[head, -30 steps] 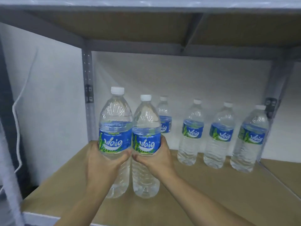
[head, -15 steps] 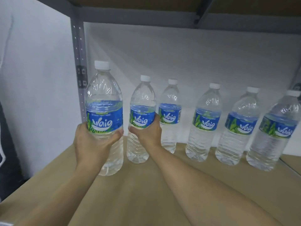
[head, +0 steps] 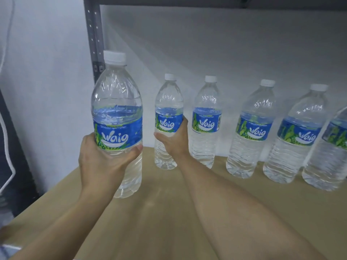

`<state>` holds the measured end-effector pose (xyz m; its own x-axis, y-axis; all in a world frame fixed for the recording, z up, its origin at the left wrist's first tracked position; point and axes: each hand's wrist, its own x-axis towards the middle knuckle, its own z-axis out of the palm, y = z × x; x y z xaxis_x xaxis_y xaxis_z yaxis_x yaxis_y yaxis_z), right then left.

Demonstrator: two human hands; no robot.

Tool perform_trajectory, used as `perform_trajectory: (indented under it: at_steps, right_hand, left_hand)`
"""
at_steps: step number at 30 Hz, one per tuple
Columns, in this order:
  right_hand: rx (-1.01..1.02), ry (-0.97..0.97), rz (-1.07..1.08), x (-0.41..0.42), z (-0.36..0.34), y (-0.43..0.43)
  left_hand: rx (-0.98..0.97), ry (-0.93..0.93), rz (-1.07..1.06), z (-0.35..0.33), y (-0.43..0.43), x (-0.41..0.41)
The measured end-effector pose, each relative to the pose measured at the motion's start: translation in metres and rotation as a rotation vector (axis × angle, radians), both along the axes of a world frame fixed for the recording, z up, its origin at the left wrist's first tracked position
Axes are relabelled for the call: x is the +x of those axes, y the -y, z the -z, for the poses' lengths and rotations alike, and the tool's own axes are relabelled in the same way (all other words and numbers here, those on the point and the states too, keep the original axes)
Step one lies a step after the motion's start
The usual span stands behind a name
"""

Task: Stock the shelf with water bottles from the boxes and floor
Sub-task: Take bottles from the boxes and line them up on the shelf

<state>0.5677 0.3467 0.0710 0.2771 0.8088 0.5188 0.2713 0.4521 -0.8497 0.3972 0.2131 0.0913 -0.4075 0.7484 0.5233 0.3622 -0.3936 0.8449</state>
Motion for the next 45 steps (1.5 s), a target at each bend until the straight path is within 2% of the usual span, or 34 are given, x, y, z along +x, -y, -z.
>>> perform_trajectory:
  at_steps: [9,19,22,25,29,31,45]
  right_hand:
    - [0.015,0.044,-0.038,0.002,0.008,-0.002]
    - [-0.152,0.157,-0.012,0.007,0.0,0.009]
    - [-0.332,0.263,-0.012,0.006,0.007,0.03]
    - [-0.455,0.418,0.088,0.012,0.023,0.063]
    - [-0.482,0.82,0.12,0.028,0.048,0.098]
    - [-0.505,0.957,0.095,0.032,0.06,0.107]
    - [-0.427,1.086,0.207,0.03,0.065,0.113]
  left_hand:
    - [-0.024,0.018,-0.004,0.003,-0.006,-0.003]
    - [-0.038,0.02,-0.019,0.017,0.003,-0.006]
    - [-0.034,0.029,-0.008,0.017,0.001,-0.007]
    - [-0.03,0.032,-0.011,0.014,-0.004,-0.009]
    - [-0.027,0.051,-0.027,0.018,-0.011,-0.003]
    - [-0.033,0.056,-0.036,0.022,-0.016,-0.001]
    - [-0.034,0.018,0.017,0.019,-0.115,-0.004]
